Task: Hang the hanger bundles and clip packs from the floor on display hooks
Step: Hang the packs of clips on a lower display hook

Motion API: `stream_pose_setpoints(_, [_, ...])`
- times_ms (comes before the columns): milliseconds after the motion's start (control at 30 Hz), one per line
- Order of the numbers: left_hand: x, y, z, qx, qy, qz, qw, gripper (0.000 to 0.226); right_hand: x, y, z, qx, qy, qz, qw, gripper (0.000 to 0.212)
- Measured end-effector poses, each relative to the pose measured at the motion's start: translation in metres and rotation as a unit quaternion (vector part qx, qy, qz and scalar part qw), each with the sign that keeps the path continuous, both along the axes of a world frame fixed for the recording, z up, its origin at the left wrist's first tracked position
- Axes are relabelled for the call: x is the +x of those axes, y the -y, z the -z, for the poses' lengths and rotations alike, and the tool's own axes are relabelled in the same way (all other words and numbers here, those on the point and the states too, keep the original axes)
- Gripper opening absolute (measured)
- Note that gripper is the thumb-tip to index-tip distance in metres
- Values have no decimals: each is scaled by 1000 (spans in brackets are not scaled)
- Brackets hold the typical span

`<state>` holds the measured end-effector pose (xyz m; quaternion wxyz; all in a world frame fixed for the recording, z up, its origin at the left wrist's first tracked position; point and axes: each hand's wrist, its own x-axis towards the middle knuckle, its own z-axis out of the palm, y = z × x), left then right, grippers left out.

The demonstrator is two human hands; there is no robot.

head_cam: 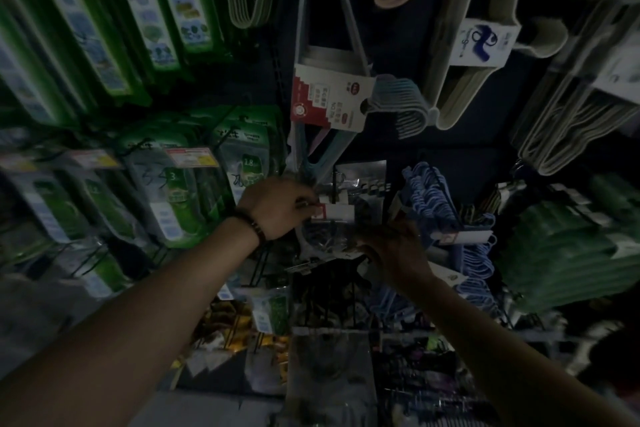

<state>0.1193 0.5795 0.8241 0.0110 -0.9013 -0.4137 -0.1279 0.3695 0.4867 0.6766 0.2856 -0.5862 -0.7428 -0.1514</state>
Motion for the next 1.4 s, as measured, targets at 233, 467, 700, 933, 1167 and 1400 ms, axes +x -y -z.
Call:
stream_pose_setpoints(233, [-1, -6, 3, -47, 34, -12, 998, 27, -2, -23, 13, 65, -29, -30, 997, 27])
stream_pose_setpoints(467, [-1, 0, -9, -16, 9, -5, 1000, 25, 3, -50, 16, -13, -78, 29, 996, 26])
stream_pose_setpoints(700, [0, 15, -11, 67, -22, -22, 997, 30, 3, -85, -2, 17, -123, 21, 992, 38])
stream_pose_setpoints(933, [3, 24, 5, -5, -1, -61, 998, 31, 9, -134, -17, -190, -164, 48, 967, 37])
stream_pose_setpoints(1167, [6, 23, 27, -117, 181, -98, 972, 23, 5, -152, -18, -147, -106, 155, 971, 36])
stream_pose_setpoints(1400, [-9, 25, 49, -164, 322, -137, 922, 23, -16, -51, -6, -175, -217, 121, 953, 38])
